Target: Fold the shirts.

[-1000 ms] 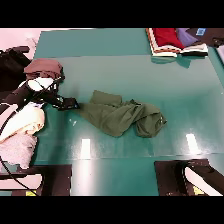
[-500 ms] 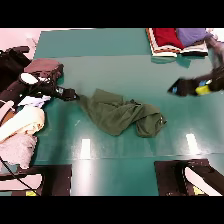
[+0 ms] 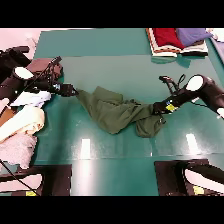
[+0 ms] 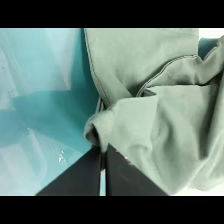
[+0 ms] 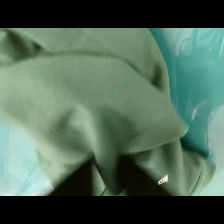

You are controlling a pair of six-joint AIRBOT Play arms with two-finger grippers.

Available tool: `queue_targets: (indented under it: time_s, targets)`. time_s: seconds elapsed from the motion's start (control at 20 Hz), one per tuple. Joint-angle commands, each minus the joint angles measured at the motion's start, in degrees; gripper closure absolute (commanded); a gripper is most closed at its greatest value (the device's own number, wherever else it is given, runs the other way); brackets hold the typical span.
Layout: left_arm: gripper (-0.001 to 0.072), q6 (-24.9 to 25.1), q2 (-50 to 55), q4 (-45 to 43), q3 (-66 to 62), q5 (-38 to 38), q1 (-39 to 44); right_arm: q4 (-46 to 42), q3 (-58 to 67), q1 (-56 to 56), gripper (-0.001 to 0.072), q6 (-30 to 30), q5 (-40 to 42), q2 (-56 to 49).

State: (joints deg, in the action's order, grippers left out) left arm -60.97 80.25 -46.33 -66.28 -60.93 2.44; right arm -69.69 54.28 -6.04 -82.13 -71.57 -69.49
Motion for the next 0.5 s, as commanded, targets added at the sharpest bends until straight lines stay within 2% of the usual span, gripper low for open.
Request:
queue_targets:
  time_s: [0.0,0.2,0.45]
  targets:
    - [0.0683,-1.57,-1.05,-0.22,-0.76,0.09,-0.04,-0.98,1.16,-1.01,0.0692,0.35,5.25,0.07]
    - [0.0683,-3.72,-13.38,-4.90,-10.69,4.28,-0.04,-4.09,16.24,-1.03,0.0692,0.59,3.67,10.21]
    - [0.0682,-5.22,-29.62,-10.47,-36.04,6.67,-0.04,-4.04,41.16,-1.03,0.0692,-0.26,-0.17,21.79]
